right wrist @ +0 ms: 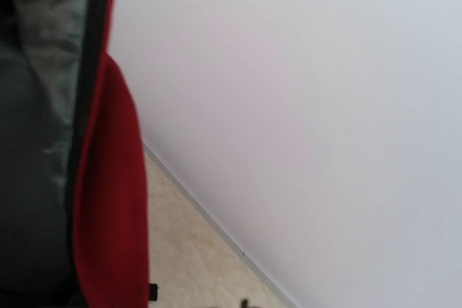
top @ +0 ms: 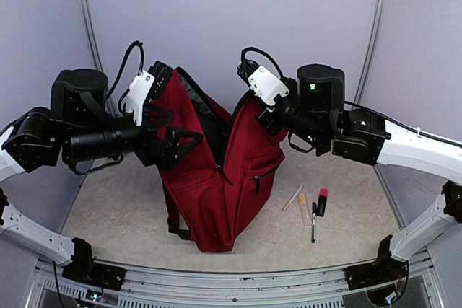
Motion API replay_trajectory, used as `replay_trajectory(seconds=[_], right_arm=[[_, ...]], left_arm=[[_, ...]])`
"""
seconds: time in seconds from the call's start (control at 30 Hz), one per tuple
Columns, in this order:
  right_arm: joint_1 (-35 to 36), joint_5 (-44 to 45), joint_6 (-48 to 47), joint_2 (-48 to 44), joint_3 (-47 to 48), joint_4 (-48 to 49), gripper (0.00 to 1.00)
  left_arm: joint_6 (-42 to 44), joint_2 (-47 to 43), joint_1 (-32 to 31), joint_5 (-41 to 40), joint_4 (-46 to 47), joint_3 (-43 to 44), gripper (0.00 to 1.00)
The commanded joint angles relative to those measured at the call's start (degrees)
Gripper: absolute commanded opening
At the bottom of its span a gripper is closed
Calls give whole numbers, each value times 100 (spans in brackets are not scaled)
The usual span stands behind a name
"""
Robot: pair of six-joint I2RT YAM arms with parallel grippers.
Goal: Pack the student bag
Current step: Pass from the right arm to the left
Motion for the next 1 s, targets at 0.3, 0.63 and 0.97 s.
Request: replay_trajectory(seconds=[0.3,0.63,0.97], right_arm=[[-280,140,628,160,311,-92,0],[-281,74,667,120,284,-126,0],[-302,140,613,53,278,-175,0]], left_arm=[[-1744,-550,-1362,-1544,-774,-1529,99],[-1781,-549,-718,-1473,1413,-3139,99],[-1664,-1337,-512,-916,2589,-3915,99]])
